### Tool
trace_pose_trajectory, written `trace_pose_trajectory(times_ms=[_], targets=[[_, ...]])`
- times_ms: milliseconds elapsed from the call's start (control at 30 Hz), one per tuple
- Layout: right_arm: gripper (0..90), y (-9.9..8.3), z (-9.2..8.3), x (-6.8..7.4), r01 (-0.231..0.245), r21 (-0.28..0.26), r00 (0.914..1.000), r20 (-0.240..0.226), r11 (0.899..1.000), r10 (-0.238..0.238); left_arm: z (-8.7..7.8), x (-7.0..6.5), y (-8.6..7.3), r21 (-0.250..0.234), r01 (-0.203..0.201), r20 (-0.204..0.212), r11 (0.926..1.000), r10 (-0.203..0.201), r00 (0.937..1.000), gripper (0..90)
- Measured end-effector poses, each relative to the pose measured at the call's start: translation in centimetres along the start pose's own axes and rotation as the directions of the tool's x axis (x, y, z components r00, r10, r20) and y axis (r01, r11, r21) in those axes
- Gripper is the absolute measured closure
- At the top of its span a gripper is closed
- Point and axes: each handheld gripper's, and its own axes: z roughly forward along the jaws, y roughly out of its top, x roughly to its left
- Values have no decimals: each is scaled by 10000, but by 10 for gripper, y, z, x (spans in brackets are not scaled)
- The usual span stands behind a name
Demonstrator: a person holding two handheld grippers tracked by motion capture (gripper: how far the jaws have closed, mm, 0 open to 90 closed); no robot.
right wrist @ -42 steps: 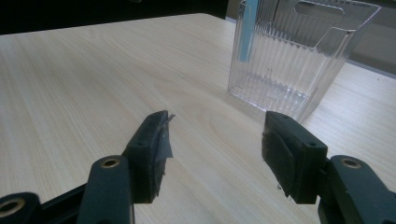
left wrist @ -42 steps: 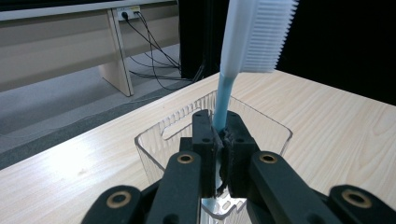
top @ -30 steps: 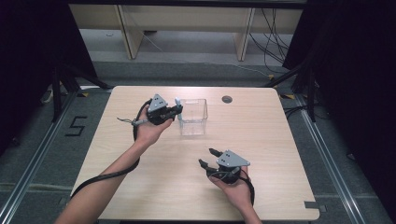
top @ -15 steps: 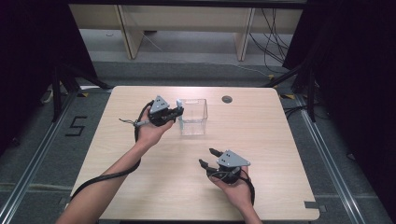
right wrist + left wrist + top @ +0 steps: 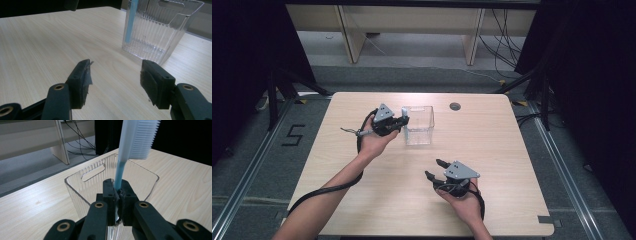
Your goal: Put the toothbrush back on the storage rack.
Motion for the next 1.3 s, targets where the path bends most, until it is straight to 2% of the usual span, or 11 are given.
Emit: trace_pose_trajectory(times_ms=[1067,1100,1200,1267,1300], targets=[[425,0,0,0,36,146,9999,-94,9999,-35,3,2,-6,247,268,-76,9993,-266,9996,838],[425,0,0,1,-101,188,9998,-143,9998,104,3,3,-6,234,269,-74,9994,-267,9996,836],[425,0,0,0,58,129,10000,-39,9999,-57,2,3,-7,253,322,-84,9992,-320,9995,826],[424,-1,1,2,-183,126,9998,-51,9998,184,1,4,-7,262,318,-82,9992,-316,9995,823],[424,-1,2,2,-123,101,9999,-93,9999,124,1,4,-8,264,309,-78,9992,-307,9995,820]])
